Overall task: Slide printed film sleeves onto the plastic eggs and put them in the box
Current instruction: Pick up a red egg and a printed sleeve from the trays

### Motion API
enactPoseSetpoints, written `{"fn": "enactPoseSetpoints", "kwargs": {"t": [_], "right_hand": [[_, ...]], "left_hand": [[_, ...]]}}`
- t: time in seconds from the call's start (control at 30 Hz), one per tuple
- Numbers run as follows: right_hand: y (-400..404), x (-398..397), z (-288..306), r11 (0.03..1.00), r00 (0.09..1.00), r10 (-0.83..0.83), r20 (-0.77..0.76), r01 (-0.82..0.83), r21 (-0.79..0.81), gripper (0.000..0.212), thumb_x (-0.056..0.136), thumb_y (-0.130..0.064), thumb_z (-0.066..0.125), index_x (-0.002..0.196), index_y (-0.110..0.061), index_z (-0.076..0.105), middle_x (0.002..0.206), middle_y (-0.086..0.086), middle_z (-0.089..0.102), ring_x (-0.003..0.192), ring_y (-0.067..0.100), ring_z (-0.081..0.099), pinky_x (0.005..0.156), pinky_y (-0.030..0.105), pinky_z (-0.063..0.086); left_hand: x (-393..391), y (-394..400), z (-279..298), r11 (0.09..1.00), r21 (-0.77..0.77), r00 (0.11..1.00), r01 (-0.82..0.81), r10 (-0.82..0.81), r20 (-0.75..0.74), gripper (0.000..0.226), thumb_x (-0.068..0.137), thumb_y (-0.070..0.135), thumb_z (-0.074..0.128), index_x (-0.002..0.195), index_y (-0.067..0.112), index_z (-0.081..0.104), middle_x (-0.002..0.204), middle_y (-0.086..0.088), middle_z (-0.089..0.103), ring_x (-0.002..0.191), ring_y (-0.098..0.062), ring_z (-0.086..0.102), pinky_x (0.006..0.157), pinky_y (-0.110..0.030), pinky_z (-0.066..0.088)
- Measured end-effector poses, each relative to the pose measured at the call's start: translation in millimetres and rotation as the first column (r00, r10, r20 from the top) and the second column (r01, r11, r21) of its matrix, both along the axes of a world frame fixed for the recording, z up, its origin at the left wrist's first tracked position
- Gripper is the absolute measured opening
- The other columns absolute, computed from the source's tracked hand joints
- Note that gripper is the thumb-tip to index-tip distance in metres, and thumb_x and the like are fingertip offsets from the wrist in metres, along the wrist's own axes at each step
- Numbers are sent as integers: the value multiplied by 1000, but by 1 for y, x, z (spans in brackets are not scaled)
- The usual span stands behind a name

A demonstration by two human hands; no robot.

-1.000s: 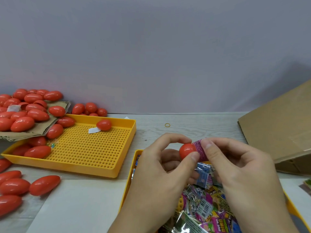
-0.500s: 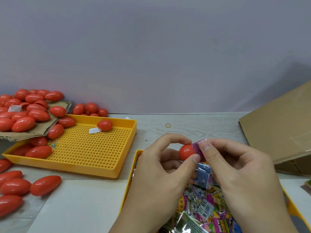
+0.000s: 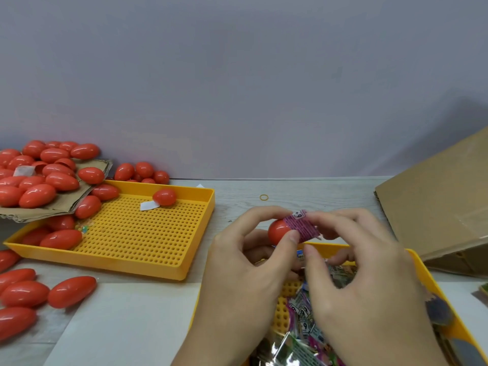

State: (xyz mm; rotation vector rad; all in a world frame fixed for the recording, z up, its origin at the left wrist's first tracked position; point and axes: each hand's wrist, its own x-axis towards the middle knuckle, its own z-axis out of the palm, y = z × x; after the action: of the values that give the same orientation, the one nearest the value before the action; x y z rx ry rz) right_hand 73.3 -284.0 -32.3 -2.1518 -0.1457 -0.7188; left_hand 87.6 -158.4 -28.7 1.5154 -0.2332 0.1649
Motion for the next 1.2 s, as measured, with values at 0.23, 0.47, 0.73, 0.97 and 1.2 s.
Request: {"fn": "enactPoseSetpoints", "kwargs": {"t": [0.23, 0.47, 0.73, 0.97, 1.2], "right_hand": [[5, -1, -4, 962, 985, -173, 8, 171, -212, 47, 60, -39, 85, 101, -28, 66, 92, -11, 50, 82, 9, 52, 62, 4, 25], [8, 0, 0, 955, 977, -209, 48, 215, -205, 43, 62, -50, 79, 93, -22, 68, 89, -6, 51, 78, 12, 50, 62, 5, 23], [11, -1, 2, 964, 980, -181, 85, 194, -179, 42, 58, -47, 73, 92, -22, 72, 90, -2, 57, 81, 17, 56, 57, 12, 29], [9, -1, 1, 964, 982, -182, 46, 188, -189, 41, 60, -44, 84, 92, -21, 72, 89, -3, 57, 80, 14, 52, 60, 8, 29], [11, -1, 2, 975, 990, -133, 54, 140, -172, 40, 58, -39, 76, 95, -23, 74, 90, -4, 59, 79, 14, 57, 57, 10, 31]], "left_hand": [[-1, -3, -3, 996, 86, 1000, 15, -18, 26, 23, 87, 9, 72, 94, 31, 73, 78, -3, 76, 67, -27, 71, 64, -32, 60], [-1, -4, -3, 996, 80, 999, 24, -26, 25, 19, 75, 30, 75, 94, 31, 71, 76, -6, 75, 68, -27, 72, 61, -32, 59], [-2, -4, -3, 991, 133, 999, -18, 14, 33, 21, 75, 37, 69, 95, 35, 63, 70, -4, 73, 67, -31, 68, 56, -33, 52], [-2, -4, -5, 990, 141, 1000, -11, 12, -2, 25, 77, 38, 67, 101, 36, 62, 71, -8, 71, 72, -32, 68, 60, -40, 54], [1, -3, -9, 982, 191, 1000, -2, 3, -3, 27, 78, 45, 63, 99, 29, 71, 84, 0, 74, 81, -15, 70, 74, -34, 57]]}}
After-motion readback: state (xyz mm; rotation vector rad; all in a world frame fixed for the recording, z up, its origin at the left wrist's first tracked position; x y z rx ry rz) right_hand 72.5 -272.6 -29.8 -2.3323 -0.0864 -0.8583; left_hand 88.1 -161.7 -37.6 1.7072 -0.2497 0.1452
